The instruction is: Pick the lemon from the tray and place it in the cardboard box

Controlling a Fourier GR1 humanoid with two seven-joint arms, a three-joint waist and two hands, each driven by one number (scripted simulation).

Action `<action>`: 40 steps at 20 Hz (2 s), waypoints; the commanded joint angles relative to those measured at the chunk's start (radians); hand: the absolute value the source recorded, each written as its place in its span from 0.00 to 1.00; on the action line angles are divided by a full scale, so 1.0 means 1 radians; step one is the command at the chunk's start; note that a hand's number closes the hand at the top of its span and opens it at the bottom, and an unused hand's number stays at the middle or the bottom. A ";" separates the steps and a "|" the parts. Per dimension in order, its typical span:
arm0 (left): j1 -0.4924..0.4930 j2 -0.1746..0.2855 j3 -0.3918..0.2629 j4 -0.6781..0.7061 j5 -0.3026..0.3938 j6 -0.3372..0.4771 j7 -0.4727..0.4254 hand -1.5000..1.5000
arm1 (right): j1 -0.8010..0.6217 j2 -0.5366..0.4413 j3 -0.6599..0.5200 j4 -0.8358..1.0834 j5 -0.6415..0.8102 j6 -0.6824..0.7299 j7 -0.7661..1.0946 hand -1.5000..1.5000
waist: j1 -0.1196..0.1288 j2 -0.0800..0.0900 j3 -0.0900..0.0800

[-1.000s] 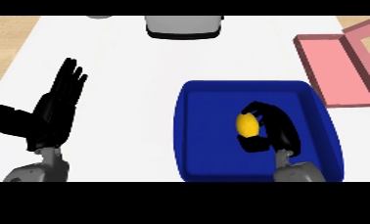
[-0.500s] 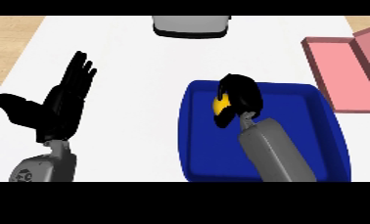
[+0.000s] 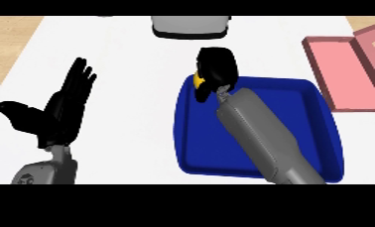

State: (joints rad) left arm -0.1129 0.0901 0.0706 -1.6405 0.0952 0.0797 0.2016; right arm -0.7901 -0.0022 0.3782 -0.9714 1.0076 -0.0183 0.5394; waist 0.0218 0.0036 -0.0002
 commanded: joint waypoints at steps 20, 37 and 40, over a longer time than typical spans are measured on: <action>-0.028 -0.010 0.010 0.037 -0.024 0.024 -0.029 0.50 | -0.207 -0.219 -0.313 -0.246 0.050 -0.071 0.288 1.00 | -0.021 -0.001 0.000; -0.045 0.023 0.036 -0.037 0.002 0.018 0.057 0.50 | -0.095 -0.477 -0.475 0.087 0.080 -0.207 -0.016 1.00 | -0.009 0.001 0.001; -0.040 0.003 0.004 -0.038 -0.014 0.021 0.061 0.50 | -0.125 -0.494 -0.509 0.243 0.084 -0.291 -0.093 1.00 | -0.004 0.003 0.001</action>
State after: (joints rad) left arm -0.1156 0.0956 0.0786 -1.6800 0.0913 0.0829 0.2328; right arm -0.9015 -0.4620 -0.0942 -0.8638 1.0927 -0.2428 0.5348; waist 0.0179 0.0059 0.0004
